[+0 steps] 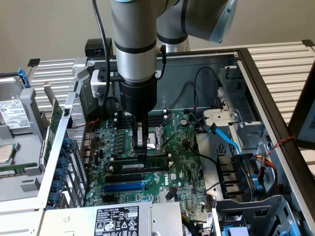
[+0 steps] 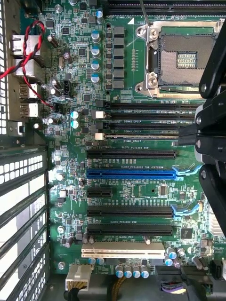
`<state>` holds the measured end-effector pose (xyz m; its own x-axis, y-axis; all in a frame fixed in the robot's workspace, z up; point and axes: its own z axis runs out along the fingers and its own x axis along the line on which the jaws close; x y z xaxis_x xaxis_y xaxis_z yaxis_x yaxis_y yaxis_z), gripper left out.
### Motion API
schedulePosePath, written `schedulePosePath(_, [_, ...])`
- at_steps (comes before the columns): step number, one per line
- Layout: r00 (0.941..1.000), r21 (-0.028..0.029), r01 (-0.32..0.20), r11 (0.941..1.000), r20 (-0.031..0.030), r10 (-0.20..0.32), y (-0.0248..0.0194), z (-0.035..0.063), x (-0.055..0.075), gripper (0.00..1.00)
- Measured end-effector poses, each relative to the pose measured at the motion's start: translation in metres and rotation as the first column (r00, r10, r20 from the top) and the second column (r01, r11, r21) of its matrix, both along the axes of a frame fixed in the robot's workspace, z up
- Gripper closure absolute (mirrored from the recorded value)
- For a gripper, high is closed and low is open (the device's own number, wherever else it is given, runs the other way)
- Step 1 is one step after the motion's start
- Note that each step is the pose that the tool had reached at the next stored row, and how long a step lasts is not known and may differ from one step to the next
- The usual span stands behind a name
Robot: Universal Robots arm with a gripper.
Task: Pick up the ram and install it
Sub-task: 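Press down the ram until it locks into place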
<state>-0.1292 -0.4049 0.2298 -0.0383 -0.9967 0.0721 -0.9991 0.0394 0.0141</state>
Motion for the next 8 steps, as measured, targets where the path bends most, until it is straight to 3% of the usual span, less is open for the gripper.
schedulePosePath(8, [1.0000, 0.0003, 0.000, 1.0000, 0.0002, 0.000, -0.0006, -0.0003, -0.0003, 0.90])
